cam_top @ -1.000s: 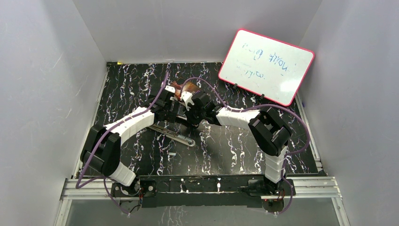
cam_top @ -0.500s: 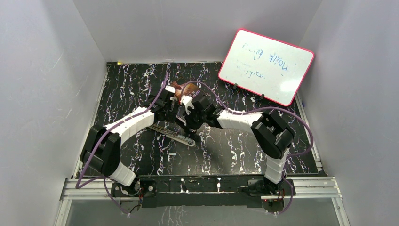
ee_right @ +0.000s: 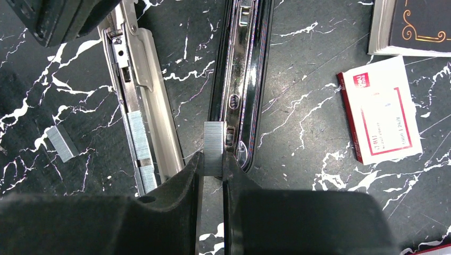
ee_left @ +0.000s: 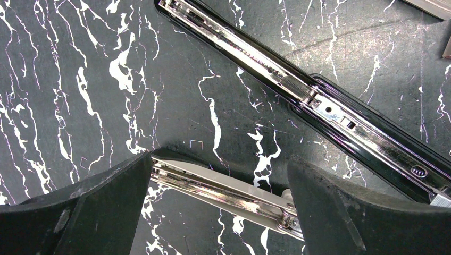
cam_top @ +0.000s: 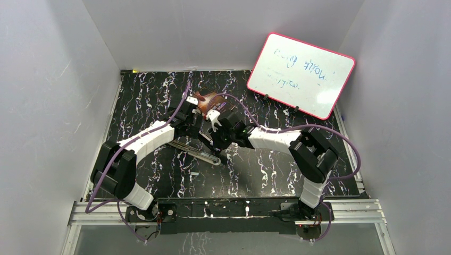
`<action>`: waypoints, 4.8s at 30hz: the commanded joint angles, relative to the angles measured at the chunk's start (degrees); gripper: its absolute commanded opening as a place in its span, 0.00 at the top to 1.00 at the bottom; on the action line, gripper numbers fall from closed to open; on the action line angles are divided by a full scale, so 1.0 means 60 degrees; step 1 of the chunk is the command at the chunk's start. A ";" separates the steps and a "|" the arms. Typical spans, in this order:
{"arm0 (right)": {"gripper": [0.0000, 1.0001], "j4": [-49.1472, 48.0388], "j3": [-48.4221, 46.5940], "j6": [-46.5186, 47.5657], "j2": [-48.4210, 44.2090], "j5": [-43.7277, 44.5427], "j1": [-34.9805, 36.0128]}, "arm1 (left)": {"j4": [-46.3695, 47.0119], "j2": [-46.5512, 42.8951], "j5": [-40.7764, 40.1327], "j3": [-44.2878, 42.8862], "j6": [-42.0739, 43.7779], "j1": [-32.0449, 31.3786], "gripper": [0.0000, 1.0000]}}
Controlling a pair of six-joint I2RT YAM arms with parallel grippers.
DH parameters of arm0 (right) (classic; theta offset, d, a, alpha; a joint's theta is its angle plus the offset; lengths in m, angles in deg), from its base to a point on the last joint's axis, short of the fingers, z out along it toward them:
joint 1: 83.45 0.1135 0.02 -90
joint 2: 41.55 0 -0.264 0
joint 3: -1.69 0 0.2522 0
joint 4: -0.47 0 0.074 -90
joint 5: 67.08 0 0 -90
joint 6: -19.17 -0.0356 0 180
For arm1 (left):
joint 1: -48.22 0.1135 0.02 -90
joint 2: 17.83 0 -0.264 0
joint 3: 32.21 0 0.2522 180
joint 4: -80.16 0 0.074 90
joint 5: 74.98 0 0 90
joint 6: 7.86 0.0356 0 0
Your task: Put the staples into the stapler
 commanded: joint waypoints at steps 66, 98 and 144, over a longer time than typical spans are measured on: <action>1.00 -0.0915 -0.1029 -0.2397 0.0850 0.0896 0.0083 | -0.0021 -0.0494 -0.0353 0.0146 0.0169 -0.0095 0.02; 1.00 -0.0002 -0.0644 -0.0518 0.0469 0.1303 -0.0064 | -0.0020 -0.0503 -0.0412 0.0146 0.0213 -0.0117 0.02; 1.00 -0.0040 -0.1707 0.0742 0.0763 -0.0852 -0.0718 | 0.0008 -0.0559 -0.0536 0.0219 0.0285 -0.0104 0.02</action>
